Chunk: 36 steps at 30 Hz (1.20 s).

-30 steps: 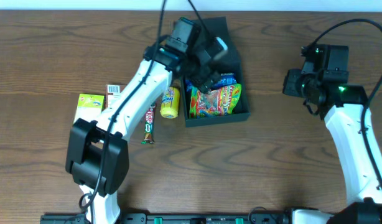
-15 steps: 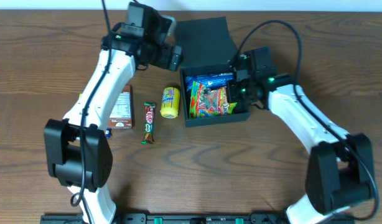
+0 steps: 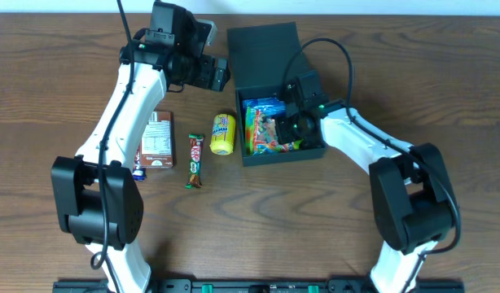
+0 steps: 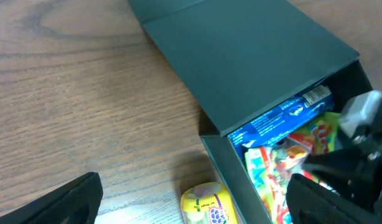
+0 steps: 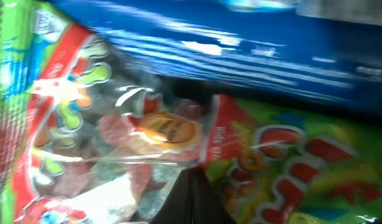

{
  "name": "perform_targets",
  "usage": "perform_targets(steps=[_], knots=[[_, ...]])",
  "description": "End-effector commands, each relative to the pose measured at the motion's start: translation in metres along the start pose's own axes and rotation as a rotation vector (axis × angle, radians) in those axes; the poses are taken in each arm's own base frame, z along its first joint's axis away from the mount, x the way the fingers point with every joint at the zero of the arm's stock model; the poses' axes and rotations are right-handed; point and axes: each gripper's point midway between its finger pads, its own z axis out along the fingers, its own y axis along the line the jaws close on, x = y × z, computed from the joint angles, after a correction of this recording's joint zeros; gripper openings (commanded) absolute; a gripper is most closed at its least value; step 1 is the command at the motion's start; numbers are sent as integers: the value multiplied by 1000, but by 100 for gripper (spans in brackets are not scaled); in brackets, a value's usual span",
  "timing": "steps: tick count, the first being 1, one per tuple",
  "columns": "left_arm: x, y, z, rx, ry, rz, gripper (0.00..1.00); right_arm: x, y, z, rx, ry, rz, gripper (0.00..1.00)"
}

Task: Pack container
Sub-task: 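Push the gummy bag down into the box with the right gripper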

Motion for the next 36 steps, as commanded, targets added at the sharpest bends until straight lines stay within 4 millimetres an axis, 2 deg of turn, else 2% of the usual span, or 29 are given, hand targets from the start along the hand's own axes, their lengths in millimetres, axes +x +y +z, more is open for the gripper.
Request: perform_targets(steps=[1, 6, 8, 12, 14, 18, 20, 23, 26, 32, 36], knots=[[-15, -7, -18, 5, -50, 25, 95, 10, 38, 10, -140, 56, -58, 1], [-13, -7, -18, 5, -44, 22, 95, 16, 41, 8, -130, 87, -62, 1], [-13, -7, -18, 5, -42, 22, 95, 8, 36, 0, -104, 81, -57, 1], [-12, -7, -18, 5, -40, 21, 95, -13, 18, -25, 15, 31, -75, 1], [-12, -7, -18, 5, -39, 21, 95, -17, 3, -37, 117, 30, -130, 1], [-12, -7, -18, 6, -40, 21, 96, -11, -12, -34, 194, 58, -164, 1], [-12, -7, -18, 5, -40, 21, 96, -19, -5, -28, 161, 27, -162, 1], [-12, 0, -19, -25, -40, 16, 95, -37, 26, -24, -3, -52, -160, 1], [-12, 10, -20, -61, -42, 8, 95, -46, 44, -17, -81, -91, -155, 1], [-13, 17, -23, -64, -46, -6, 95, -41, 65, 8, -119, -82, -191, 2], [-13, 17, -22, -64, -46, -6, 95, -32, 71, 32, -125, -57, -208, 1]])
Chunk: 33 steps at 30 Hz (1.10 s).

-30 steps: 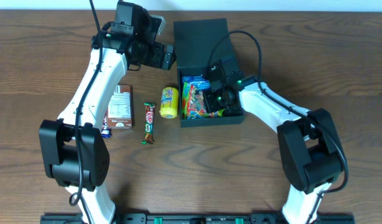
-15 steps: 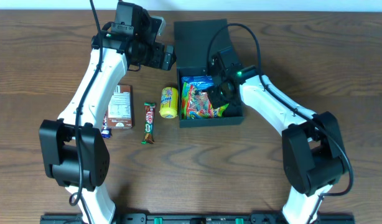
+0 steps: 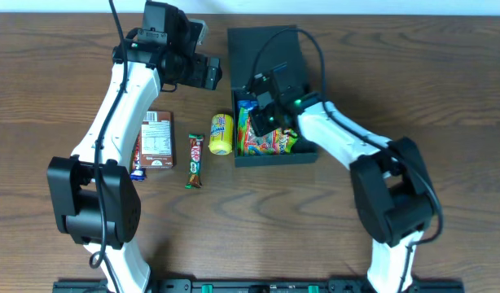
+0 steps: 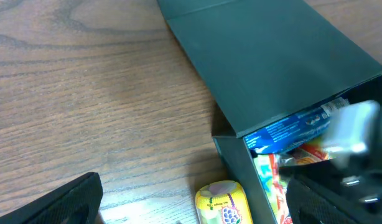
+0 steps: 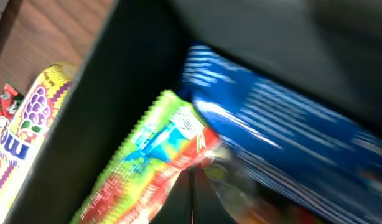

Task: Pack container
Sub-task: 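Push the gummy bag down into the box with the right gripper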

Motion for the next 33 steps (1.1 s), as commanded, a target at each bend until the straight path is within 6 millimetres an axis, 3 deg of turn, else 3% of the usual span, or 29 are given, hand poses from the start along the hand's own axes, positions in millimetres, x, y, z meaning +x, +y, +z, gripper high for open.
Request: perform_targets(steps=[1, 4, 9, 14, 16, 18, 21, 24, 29, 33], knots=[[-15, -2, -18, -15, -51, 19, 95, 14, 8, 23, -28, 49, 6, 2], [-14, -2, -18, -15, -50, 19, 95, 33, 6, 37, -32, 111, 19, 2], [-14, -2, -18, -15, -50, 20, 96, 34, 11, 26, -50, 127, 25, 1], [-14, -1, -18, -16, -50, 42, 95, 6, 11, -10, -45, 39, 18, 1], [-14, -1, -18, -16, -50, 42, 96, -6, 5, -39, -27, 1, 31, 2], [-14, -2, -18, -16, -50, 42, 95, -9, -2, -65, -12, -11, 54, 1], [-15, -2, -18, -16, -50, 42, 96, 2, -19, -84, 58, 27, 90, 1], [-15, -2, -18, -16, -50, 42, 95, 22, -26, -81, 68, 107, 83, 1], [-15, -2, -18, -15, -50, 42, 95, 46, -33, -51, 75, 207, 95, 1], [-13, -2, -18, -15, -46, 41, 96, 70, -65, -30, 227, 283, 155, 1]])
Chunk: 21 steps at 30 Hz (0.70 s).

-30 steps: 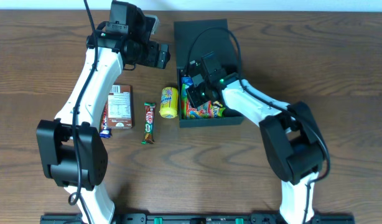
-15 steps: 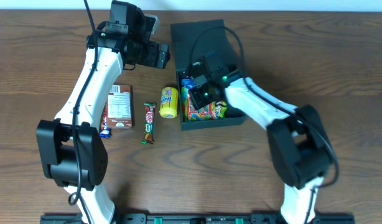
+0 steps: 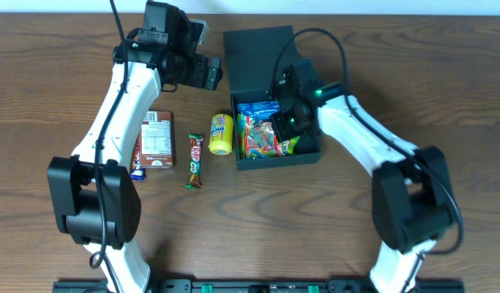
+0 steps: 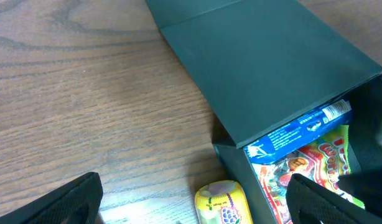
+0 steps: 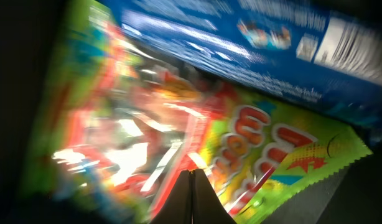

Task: Pack container
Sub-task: 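Push the gummy bag down into the box with the right gripper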

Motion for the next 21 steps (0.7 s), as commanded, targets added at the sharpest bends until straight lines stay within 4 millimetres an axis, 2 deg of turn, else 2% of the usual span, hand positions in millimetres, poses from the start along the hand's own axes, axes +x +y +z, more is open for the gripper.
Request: perform_targets(steps=[1, 6, 9, 13, 18, 21], knots=[[-13, -2, -18, -15, -44, 32, 95, 13, -31, 22, 158, 58, 61, 1], [-11, -2, -18, -15, -34, 30, 95, 14, -59, 20, 301, 42, 156, 1], [-11, -2, -18, -15, -34, 30, 95, 10, -55, 18, 280, 35, 140, 1], [-11, -2, -18, -15, -35, 30, 95, -4, -41, 0, 219, -1, 100, 1], [-10, -2, -18, -15, -31, 29, 95, -26, -41, -50, 214, -129, 114, 1], [-8, -2, -18, -15, -26, 27, 96, -35, -58, -86, 248, -220, 197, 1]])
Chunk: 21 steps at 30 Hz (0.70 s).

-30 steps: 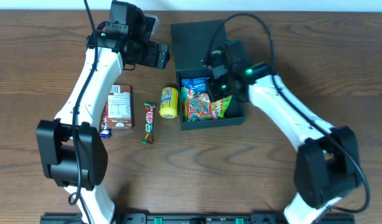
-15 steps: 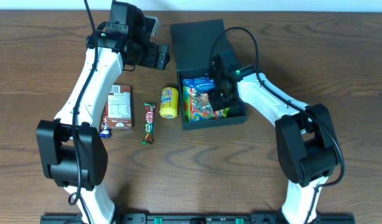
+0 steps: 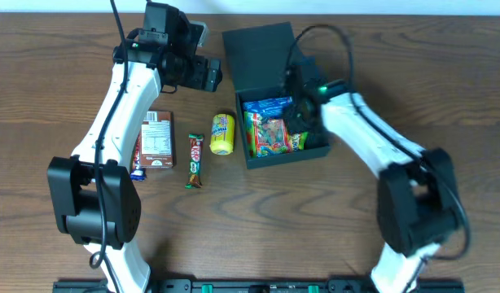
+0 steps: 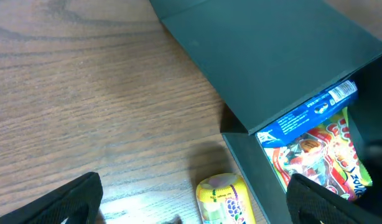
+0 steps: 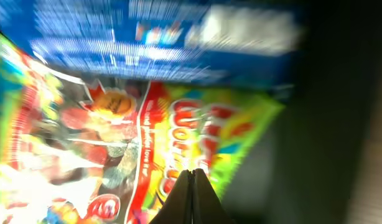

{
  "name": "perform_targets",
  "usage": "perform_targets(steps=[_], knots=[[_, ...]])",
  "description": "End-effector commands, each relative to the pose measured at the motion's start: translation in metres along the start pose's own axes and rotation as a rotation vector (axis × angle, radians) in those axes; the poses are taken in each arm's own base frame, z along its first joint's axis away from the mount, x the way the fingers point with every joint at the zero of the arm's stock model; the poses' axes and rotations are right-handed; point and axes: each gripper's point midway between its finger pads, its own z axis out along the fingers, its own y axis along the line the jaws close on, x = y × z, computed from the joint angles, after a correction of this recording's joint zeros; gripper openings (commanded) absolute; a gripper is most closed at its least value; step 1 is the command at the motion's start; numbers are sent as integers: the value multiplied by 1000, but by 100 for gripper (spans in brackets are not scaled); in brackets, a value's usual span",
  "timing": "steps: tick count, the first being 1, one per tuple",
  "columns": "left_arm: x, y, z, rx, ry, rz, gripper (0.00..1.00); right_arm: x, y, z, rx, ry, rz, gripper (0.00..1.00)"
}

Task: Pack container
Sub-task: 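Push the gummy bag down into the box with the right gripper, then withdraw the right gripper up and to the right of the box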

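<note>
The black box (image 3: pixel 317 148) stands open with its lid (image 3: pixel 259 50) laid back. Inside lie a blue packet (image 3: pixel 269 104) and bright candy bags (image 3: pixel 273 134). My right gripper (image 3: pixel 301 114) is down in the box's right half, shut, its tips (image 5: pixel 192 175) pressed on a candy bag (image 5: pixel 178 130) below the blue packet (image 5: pixel 160 37). My left gripper (image 3: pixel 216 77) hangs open left of the lid, holding nothing. Between its fingers (image 4: pixel 66 199) the left wrist view shows a yellow can (image 4: pixel 225 199) beside the box wall (image 4: pixel 247 168).
On the table left of the box lie the yellow can (image 3: pixel 222 133), a chocolate bar (image 3: pixel 194 160) and a brown carton (image 3: pixel 158 140) with a blue item (image 3: pixel 138 172) peeking from under it. The lid (image 4: pixel 272 56) slopes away behind the box.
My right gripper, still shut, has moved from the box's middle to its right half. The box has shifted and turned a little to the right, away from the can. The left arm has not moved.
My shut right gripper was deep among the candy bags in the box. Then the box stood further left, against the yellow can, with the gripper at its left side. Then the gripper was over the middle bags, and now it is at the right. The left gripper stayed open throughout.
</note>
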Motion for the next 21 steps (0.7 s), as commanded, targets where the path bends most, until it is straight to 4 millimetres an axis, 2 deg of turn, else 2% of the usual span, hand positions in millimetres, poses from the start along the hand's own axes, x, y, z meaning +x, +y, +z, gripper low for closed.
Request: perform_targets(steps=[1, 2, 3, 4, 7, 9, 13, 17, 21], knots=[[-13, -1, -18, -16, -44, 33, 100, -30, -34, -47, 62, -140, 102, 1], [-12, -2, -18, -15, -42, 33, 78, -31, -48, -52, 89, -151, 142, 1], [-11, -1, -18, -16, -39, 32, 40, -30, -59, -54, 105, -152, 175, 1], [-11, -1, -18, -18, -36, 30, 8, -27, -70, -54, 115, -139, 214, 1], [-9, -1, -18, -21, -29, 28, 6, -3, -96, -43, 145, -66, 318, 1], [-9, 0, -18, -25, -28, 28, 6, 21, -102, -30, 145, 10, 337, 1], [-9, 0, -18, -25, -29, 29, 6, 53, -81, -8, 53, 104, 306, 1], [-9, 0, -18, -25, -29, 29, 6, 74, -39, 6, -111, 162, 247, 2], [-8, 0, -18, -25, -27, 28, 6, 79, -32, 7, -101, 173, 221, 1]])
